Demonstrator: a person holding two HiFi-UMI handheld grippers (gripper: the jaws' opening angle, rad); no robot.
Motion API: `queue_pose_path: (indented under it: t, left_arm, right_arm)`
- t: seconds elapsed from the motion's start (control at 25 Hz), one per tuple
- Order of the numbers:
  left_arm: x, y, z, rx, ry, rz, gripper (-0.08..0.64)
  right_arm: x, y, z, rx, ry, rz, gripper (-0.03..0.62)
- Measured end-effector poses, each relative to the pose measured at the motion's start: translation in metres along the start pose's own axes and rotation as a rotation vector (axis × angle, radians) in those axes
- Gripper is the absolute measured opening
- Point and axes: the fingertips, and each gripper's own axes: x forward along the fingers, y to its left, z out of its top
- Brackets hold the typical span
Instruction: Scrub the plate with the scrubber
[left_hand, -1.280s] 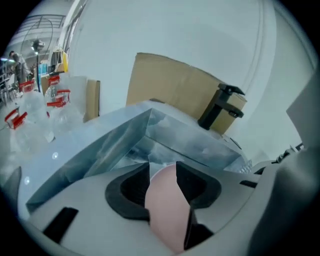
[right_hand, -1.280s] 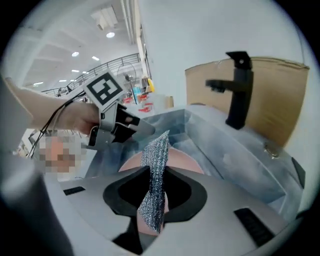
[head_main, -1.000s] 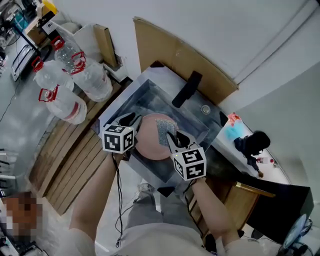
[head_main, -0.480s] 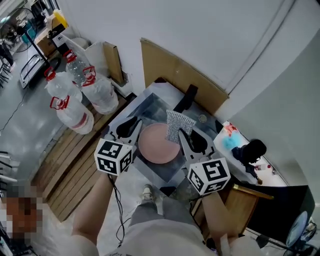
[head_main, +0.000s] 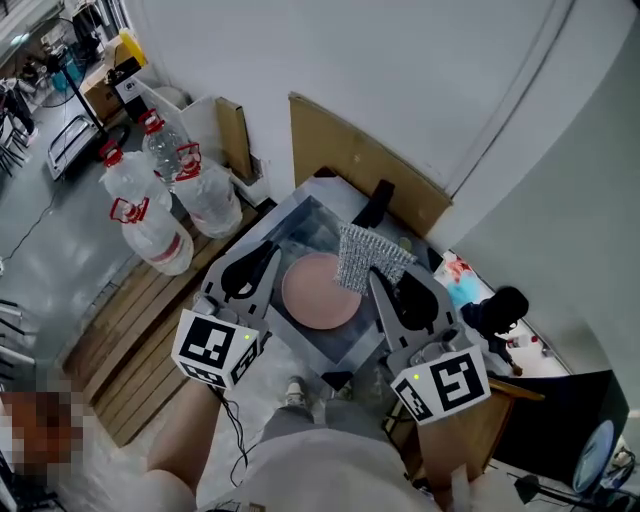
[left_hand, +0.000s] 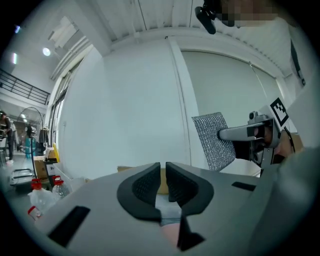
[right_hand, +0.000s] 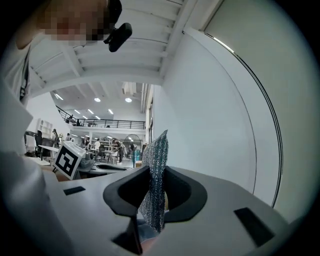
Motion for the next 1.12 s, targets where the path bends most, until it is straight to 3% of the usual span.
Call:
queue_pose_path:
  t: [0.24, 0.48, 0.8, 1.12]
  left_arm:
    - [-0.031, -0.014, 0.030, 0.102, -0.042, 0.015, 0.040]
    - [-0.050, -0.032, 0.047, 0.122, -0.038, 0.010, 0.028]
    - [-0.073, -0.041, 0.044, 0.145, -0.029, 0.045, 0.018]
    - [-0.074, -0.036, 0.037, 0.100, -0.004, 0.049, 0.017]
  right_arm:
    - [-0.021, 0.022, 0.034, -0.048, -0.055, 0.041, 0.107]
    - [-0.033, 0.034, 0.049, -0.066, -0.078, 0.068, 0.107]
    - [-0.041, 0.043, 0.041, -0.075, -0.052, 0.078, 0.107]
    - [-0.039, 0.042, 0.030, -0.059, -0.030, 0.081, 0.107]
